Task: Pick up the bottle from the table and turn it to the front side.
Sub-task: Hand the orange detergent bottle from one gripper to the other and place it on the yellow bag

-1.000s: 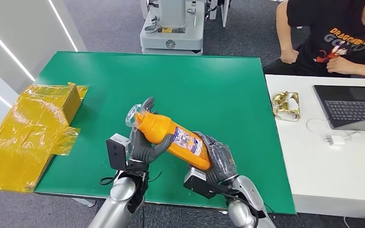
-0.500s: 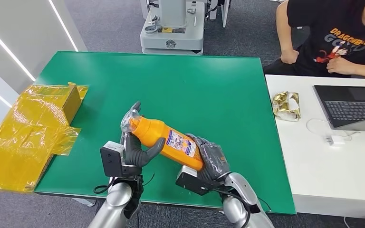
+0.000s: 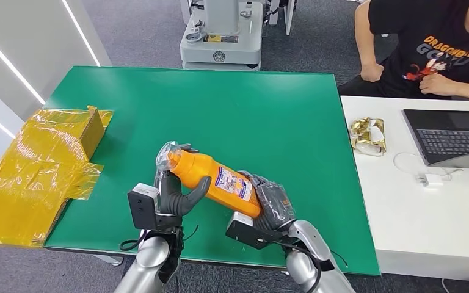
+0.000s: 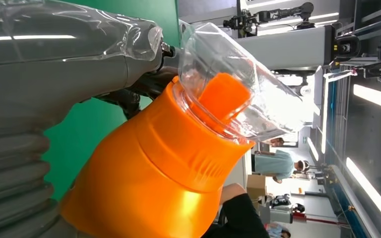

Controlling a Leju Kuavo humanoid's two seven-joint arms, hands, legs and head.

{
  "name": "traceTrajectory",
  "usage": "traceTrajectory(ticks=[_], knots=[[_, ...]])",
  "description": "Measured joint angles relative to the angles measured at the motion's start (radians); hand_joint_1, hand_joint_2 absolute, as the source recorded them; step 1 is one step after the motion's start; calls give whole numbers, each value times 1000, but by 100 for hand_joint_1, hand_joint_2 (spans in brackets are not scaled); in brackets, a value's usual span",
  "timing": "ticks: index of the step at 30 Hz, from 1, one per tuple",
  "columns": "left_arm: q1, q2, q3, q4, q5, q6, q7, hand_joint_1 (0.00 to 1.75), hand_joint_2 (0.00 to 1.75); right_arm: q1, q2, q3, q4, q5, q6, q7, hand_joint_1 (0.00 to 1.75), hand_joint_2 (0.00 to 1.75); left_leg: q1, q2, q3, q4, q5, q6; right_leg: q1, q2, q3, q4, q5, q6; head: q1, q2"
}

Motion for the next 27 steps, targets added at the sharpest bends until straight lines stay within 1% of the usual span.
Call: traceTrajectory(ticks=[15,19,22,23,26,27], knots=[[2,1,0,-2,3,-8,5,175,175,1,-6,12,1,33,-26,12,175,175,0,0,0,0,0,0,0,0,0,0,0,0,0,0],[2,1,-1,-2,3,-10,5,175,175,8,-6,14,-8,58,-58,16,175,175,0,0,0,0,0,0,0,0,0,0,0,0,0,0],[0,0,-4,-2,3,-12,5,175,175,19,-6,16,-23,90,-110,15,175,175,0,0,0,0,0,0,0,0,0,0,0,0,0,0],[-1,0,-6,-3,3,-13,4,169,175,24,-6,18,-30,103,-132,14,175,175,0,0,0,0,0,0,0,0,0,0,0,0,0,0],[-8,-1,-9,-7,5,-14,3,41,175,35,-6,20,-52,128,-177,13,175,175,0,0,0,0,0,0,0,0,0,0,0,0,0,0],[-10,-2,-9,-8,6,-15,3,2,175,38,-6,20,-59,130,-183,12,175,175,0,0,0,0,0,0,0,0,0,0,0,0,0,0]])
